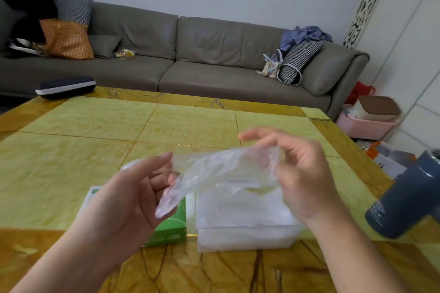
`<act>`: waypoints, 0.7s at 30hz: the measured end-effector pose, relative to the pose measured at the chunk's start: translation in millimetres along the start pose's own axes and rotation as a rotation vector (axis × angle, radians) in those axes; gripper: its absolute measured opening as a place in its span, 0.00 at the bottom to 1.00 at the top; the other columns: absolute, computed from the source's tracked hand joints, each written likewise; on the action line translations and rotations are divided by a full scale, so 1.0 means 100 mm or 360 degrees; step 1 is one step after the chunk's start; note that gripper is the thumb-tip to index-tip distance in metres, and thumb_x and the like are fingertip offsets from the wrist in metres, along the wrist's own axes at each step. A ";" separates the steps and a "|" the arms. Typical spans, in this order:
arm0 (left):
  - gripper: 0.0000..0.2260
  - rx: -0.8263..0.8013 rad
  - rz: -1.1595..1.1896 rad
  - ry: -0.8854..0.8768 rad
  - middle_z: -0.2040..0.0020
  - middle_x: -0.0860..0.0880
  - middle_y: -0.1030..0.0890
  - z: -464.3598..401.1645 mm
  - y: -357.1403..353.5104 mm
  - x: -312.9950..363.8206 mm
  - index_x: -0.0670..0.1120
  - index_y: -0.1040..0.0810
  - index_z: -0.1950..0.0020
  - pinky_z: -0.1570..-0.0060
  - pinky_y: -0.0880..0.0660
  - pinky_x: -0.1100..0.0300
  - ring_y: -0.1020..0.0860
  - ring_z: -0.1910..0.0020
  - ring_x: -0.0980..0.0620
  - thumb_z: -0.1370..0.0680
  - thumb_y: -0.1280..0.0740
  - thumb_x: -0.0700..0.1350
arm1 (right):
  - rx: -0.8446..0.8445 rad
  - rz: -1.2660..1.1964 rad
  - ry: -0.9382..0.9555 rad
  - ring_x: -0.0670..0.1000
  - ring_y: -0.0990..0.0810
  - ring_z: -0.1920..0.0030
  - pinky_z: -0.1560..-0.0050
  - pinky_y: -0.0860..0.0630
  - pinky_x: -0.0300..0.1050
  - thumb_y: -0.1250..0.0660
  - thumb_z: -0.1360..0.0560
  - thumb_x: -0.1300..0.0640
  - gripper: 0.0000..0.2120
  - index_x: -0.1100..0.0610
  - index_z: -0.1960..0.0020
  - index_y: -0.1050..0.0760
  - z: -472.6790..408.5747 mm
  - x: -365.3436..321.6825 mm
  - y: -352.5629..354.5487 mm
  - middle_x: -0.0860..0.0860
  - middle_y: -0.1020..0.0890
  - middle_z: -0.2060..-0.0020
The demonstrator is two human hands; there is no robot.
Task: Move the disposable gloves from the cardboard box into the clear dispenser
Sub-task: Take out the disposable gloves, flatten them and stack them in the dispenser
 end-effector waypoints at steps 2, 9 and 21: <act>0.15 -0.0472 0.0322 0.0060 0.51 0.40 0.19 0.05 -0.24 0.07 0.40 0.25 0.43 0.52 0.18 0.50 0.19 0.54 0.43 0.17 0.37 0.52 | 0.0064 -0.0525 -0.0460 0.57 0.15 0.61 0.59 0.21 0.46 0.31 0.24 0.61 0.09 0.63 0.60 0.17 0.01 0.17 0.07 0.59 0.15 0.62; 0.11 -0.0177 -0.1521 -0.0642 0.42 0.57 0.15 0.04 -0.63 -0.01 0.56 0.16 0.44 0.39 0.24 0.58 0.19 0.41 0.60 0.18 0.33 0.41 | -0.0028 -0.0277 -0.1378 0.51 0.24 0.77 0.80 0.32 0.38 0.30 0.21 0.65 0.10 0.64 0.61 0.22 0.27 0.65 0.26 0.60 0.17 0.69; 0.16 -0.0307 -0.2918 -0.0114 0.46 0.61 0.19 -0.80 -0.72 -0.81 0.58 0.21 0.40 0.48 0.21 0.61 0.21 0.48 0.60 0.17 0.43 0.42 | -0.0582 0.0711 -0.1565 0.49 0.26 0.75 0.75 0.35 0.39 0.37 0.22 0.65 0.08 0.68 0.49 0.21 0.39 0.90 0.30 0.52 0.12 0.65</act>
Point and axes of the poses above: each hand's wrist, its own z-axis away from the middle knuckle, its own y-axis out of the back of the hand, x = y × z, the point moved 8 cm from there along -z, towards the middle knuckle
